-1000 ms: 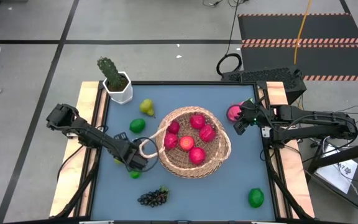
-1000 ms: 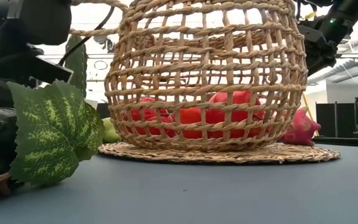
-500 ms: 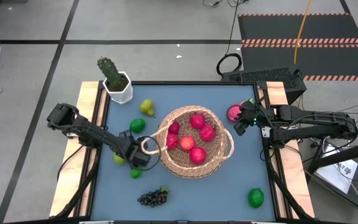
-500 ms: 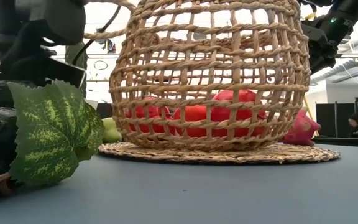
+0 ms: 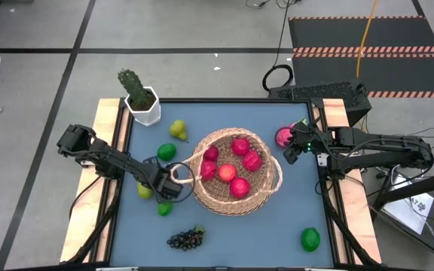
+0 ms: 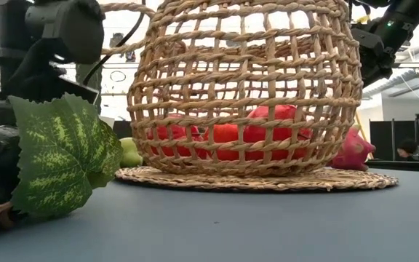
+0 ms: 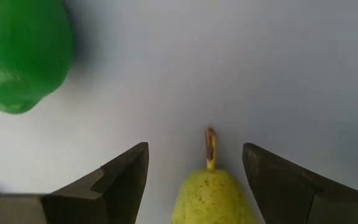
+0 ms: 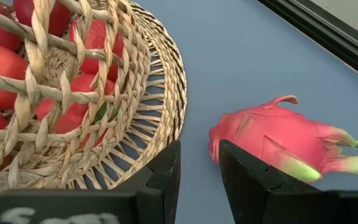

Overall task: Build produce basket
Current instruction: Put the bottom light green pear into the brown basket

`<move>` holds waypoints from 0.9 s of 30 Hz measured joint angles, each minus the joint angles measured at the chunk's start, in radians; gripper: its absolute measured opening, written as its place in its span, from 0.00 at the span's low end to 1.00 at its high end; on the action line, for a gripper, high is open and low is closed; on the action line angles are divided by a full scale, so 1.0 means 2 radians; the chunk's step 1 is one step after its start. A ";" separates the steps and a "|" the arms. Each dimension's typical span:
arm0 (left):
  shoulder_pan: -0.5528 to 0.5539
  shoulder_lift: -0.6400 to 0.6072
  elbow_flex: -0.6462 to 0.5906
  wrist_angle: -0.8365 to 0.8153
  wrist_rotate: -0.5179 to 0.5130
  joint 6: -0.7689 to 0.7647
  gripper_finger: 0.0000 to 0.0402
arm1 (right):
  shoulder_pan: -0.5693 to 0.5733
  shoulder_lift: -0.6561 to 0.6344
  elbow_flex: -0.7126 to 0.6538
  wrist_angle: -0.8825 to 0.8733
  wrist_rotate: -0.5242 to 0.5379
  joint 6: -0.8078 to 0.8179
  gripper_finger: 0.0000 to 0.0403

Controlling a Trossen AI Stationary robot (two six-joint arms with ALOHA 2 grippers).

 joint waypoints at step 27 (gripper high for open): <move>0.000 0.001 -0.023 0.026 0.006 0.037 0.04 | 0.000 0.000 0.000 0.000 -0.001 -0.002 0.25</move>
